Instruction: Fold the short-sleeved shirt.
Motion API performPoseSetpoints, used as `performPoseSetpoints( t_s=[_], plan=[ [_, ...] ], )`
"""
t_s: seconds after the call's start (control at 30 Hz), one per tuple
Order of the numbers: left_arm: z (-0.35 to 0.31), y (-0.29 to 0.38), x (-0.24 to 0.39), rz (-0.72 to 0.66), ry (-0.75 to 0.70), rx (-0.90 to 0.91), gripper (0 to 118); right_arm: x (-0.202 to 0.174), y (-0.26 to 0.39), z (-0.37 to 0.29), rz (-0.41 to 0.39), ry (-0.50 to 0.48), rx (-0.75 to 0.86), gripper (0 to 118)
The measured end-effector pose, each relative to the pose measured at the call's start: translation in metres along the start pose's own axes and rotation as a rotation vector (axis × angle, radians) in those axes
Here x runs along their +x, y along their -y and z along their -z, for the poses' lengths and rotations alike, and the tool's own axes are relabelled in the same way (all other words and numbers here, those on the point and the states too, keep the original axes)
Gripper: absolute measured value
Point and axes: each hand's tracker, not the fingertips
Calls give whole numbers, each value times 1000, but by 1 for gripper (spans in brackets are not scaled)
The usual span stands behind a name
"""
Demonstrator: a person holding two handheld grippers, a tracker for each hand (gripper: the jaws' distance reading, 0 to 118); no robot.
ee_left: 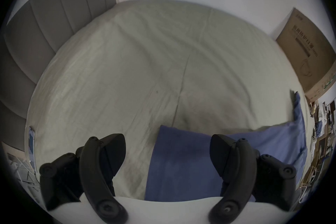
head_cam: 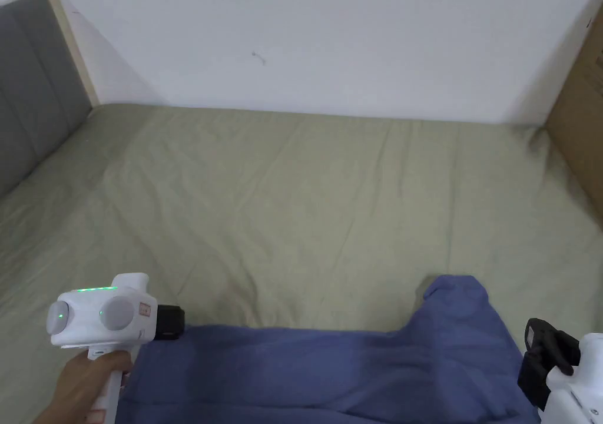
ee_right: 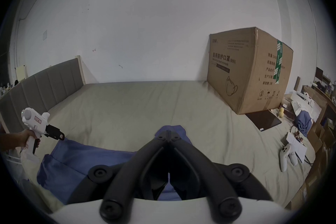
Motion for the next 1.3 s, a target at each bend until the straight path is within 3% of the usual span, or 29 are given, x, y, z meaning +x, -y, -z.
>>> performPoseSetpoints(
  t_s=[0.07, 0.13, 0.17, 0.23, 0.33, 0.47, 0.5, 0.53, 0.57, 0.6, 0.7, 0.77, 0.83, 0.87, 0.9, 0.97, 1.03, 1.13, 1.3],
  plan=[
    [11, 3, 4, 3, -3, 0, 84, 4, 4, 7, 3, 7, -16, 0],
    [15, 8, 10, 15, 19, -17, 44, 10, 6, 15, 29, 8, -40, 0],
    [11, 10, 15, 22, -5, 6, 39, 14, 7, 19, 45, 3, -53, 0],
    [3, 11, 19, 71, 19, 40, 2, 19, 5, 31, 61, 2, -80, 0],
    [-11, 12, 21, 70, 55, 84, 2, 33, 2, 64, 101, -11, -146, 2],
    [-60, 20, 24, 44, 153, 197, 2, 50, 1, 125, 129, -16, -276, 49],
    [-70, 22, 25, 50, 170, 213, 2, 53, 3, 141, 135, -6, -306, 64],
    [-80, 24, 25, 56, 170, 221, 2, 54, 6, 160, 128, 9, -336, 94],
    [-85, 25, 25, 62, 169, 231, 2, 55, 10, 177, 130, 14, -379, 110],
    [-91, 24, 24, 66, 171, 237, 2, 57, 15, 195, 146, -3, -440, 117],
    [-99, 26, 23, 63, 178, 248, 2, 56, 33, 230, 127, 14, -517, 110],
    [-96, 24, 21, 57, 179, 247, 2, 53, 45, 245, 97, 19, -590, 93],
    [-95, 27, 20, 52, 177, 239, 2, 46, 58, 254, 50, 43, -643, 87],
    [-89, 25, 13, 46, 176, 236, 2, 44, 63, 255, 27, 35, -656, 68],
    [-88, 25, 11, 41, 178, 231, 2, 42, 68, 256, 17, 33, -655, 56],
    [-88, 29, 7, 31, 175, 225, 2, 39, 64, 245, 3, 47, -602, 47],
    [-86, 32, 4, 24, 166, 219, 2, 35, 60, 237, -1, 13, -620, 1],
    [-92, 38, -1, 7, 158, 217, 2, 35, 50, 210, -39, 28, -548, 1],
    [-113, 55, -12, -20, 145, 231, 2, 50, 10, 130, 52, -51, -402, 1]
  ],
)
